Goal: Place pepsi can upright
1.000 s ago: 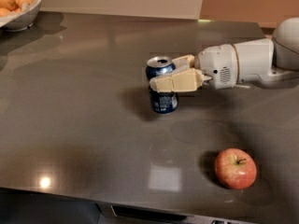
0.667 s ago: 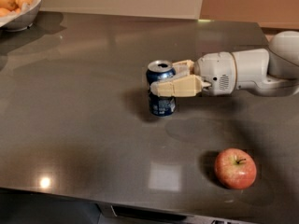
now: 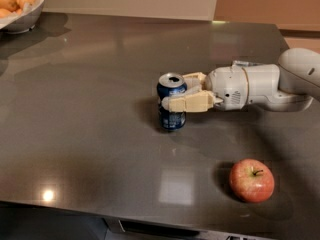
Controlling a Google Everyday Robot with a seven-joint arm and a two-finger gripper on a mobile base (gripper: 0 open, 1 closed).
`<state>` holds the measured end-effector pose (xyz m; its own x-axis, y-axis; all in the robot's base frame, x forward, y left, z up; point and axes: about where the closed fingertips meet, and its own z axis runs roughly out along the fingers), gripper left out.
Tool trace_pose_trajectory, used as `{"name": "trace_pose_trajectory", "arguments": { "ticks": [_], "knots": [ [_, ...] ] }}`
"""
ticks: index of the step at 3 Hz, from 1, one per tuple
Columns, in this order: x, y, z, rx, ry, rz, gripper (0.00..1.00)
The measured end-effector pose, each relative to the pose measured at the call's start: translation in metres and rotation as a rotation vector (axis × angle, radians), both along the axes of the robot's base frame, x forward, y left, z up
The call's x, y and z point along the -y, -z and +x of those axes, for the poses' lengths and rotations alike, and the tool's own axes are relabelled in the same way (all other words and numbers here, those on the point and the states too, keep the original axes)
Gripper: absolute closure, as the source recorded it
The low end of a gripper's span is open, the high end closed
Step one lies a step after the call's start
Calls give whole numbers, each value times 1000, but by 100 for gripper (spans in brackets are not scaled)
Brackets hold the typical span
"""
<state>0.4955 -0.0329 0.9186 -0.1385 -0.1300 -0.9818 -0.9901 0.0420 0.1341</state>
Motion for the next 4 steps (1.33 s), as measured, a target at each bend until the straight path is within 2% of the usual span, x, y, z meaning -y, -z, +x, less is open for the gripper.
{"name": "trace_pose_trajectory", "arguments": {
  "ticks": [1,2,3,4],
  "knots": [
    [0,11,4,36,-12,0,100],
    [2,18,7,70,-18,-1,84],
    [3,20,9,97,-29,7,60],
    [5,22,11,93,-25,18,37]
  ]
}}
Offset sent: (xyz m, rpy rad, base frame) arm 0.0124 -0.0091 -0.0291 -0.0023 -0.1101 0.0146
